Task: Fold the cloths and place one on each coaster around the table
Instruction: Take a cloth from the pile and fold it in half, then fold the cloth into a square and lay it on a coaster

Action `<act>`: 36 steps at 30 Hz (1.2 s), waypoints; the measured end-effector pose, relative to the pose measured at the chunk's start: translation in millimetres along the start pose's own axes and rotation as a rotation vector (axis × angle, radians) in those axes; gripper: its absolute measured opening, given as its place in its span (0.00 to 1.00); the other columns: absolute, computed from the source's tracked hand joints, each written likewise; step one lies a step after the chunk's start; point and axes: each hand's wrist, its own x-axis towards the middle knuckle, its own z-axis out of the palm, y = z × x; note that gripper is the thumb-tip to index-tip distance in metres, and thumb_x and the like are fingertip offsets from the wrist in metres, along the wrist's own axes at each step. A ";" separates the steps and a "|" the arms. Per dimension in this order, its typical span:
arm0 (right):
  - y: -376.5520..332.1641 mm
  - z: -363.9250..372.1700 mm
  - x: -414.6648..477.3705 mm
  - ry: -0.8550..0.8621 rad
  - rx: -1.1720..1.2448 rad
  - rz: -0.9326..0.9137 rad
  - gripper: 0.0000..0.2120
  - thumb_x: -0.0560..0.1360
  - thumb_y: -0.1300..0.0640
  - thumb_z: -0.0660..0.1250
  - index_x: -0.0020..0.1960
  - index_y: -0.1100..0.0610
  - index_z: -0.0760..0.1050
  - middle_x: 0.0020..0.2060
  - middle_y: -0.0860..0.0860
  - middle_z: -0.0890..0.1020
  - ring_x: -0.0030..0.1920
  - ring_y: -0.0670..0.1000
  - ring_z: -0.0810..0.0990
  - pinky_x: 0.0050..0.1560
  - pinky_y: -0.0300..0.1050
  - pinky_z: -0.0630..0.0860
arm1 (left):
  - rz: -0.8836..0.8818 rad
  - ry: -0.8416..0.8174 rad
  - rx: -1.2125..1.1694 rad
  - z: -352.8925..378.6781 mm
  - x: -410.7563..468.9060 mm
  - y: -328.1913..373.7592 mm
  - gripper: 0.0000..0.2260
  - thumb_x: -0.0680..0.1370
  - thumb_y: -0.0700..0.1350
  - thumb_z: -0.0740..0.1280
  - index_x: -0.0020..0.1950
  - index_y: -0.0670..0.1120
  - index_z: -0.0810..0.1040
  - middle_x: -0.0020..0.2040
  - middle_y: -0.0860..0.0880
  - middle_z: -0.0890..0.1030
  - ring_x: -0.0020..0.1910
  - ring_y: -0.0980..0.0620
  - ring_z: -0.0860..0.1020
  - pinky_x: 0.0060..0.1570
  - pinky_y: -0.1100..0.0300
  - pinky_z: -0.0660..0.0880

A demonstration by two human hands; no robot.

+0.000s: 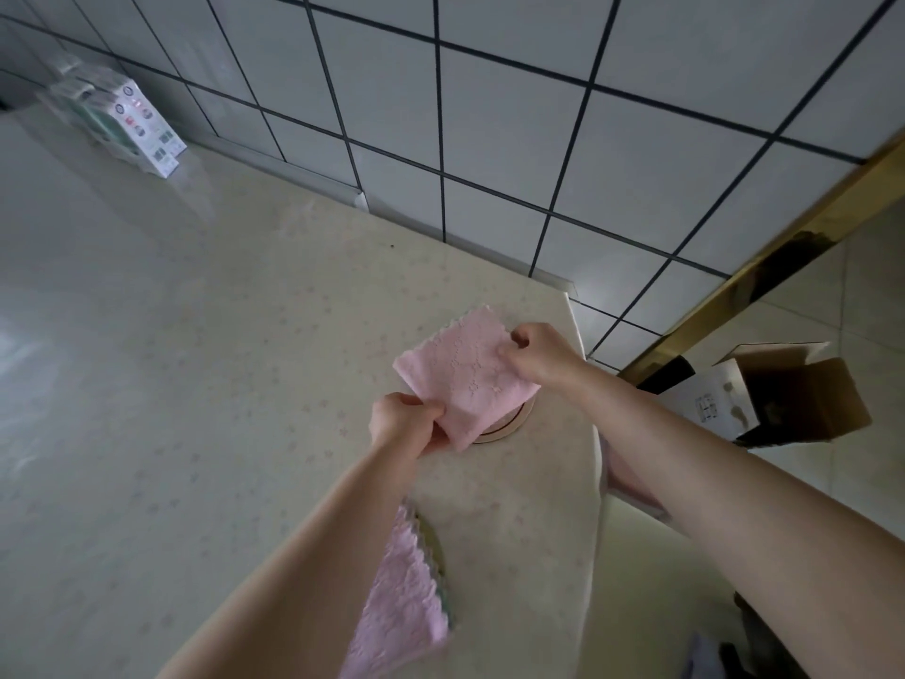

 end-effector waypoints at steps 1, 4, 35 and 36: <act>-0.9 -1.3 1.6 -0.007 -0.002 -0.037 0.04 0.75 0.59 0.63 0.42 0.57 0.73 0.34 0.51 0.73 0.39 0.52 0.71 0.32 0.41 0.65 | -0.004 -0.014 -0.024 2.9 -3.1 -4.3 0.02 0.73 0.35 0.69 0.44 0.38 0.78 0.42 0.38 0.83 0.39 0.42 0.84 0.42 0.44 0.82; -1.0 -1.8 6.5 -0.030 -0.080 -0.072 0.09 0.76 0.58 0.63 0.55 0.58 0.76 0.46 0.55 0.79 0.49 0.56 0.77 0.45 0.44 0.73 | -0.030 -0.009 -0.095 10.6 -9.3 -16.1 0.03 0.72 0.35 0.70 0.45 0.37 0.78 0.41 0.38 0.83 0.38 0.42 0.84 0.42 0.45 0.82; 6.3 119.3 -176.1 -0.125 -0.009 -0.026 0.14 0.73 0.58 0.66 0.58 0.59 0.75 0.53 0.53 0.81 0.55 0.53 0.78 0.50 0.37 0.68 | 0.205 0.516 0.323 -139.3 -108.4 -144.4 0.10 0.71 0.40 0.69 0.51 0.45 0.76 0.49 0.47 0.78 0.47 0.49 0.75 0.48 0.59 0.69; 5.7 122.0 -177.5 -0.133 -0.012 0.001 0.14 0.73 0.57 0.66 0.58 0.58 0.75 0.54 0.53 0.81 0.56 0.53 0.78 0.50 0.38 0.69 | 0.181 0.506 0.301 -138.6 -111.2 -149.9 0.10 0.71 0.40 0.69 0.52 0.45 0.76 0.49 0.46 0.79 0.48 0.48 0.76 0.49 0.58 0.71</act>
